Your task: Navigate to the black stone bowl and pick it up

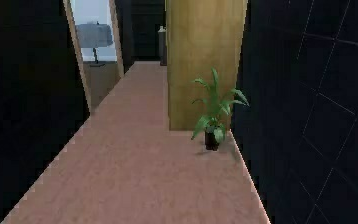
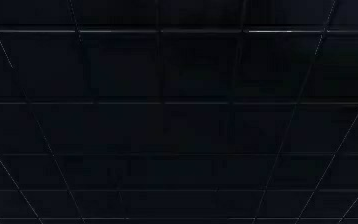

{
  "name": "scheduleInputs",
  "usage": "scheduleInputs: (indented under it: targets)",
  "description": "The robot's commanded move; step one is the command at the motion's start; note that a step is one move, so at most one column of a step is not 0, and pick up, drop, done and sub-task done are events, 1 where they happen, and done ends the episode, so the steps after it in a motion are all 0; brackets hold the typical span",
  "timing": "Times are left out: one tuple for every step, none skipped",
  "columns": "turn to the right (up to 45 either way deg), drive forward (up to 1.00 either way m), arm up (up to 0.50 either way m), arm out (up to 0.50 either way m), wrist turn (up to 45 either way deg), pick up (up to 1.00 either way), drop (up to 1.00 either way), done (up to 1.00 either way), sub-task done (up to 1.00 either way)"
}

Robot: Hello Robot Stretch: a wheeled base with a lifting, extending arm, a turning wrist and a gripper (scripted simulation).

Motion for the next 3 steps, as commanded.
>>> scheduleInputs:
  targets:
    - [-45.0,0.0,0.0,0.0,0.0,0.0,0.0,0.0,0.0]
    - [-36.0,0.0,0.0,0.0,0.0,0.0,0.0,0.0,0.0]
    - [0.0,0.25,0.0,0.0,0.0,0.0,0.0,0.0,0.0]
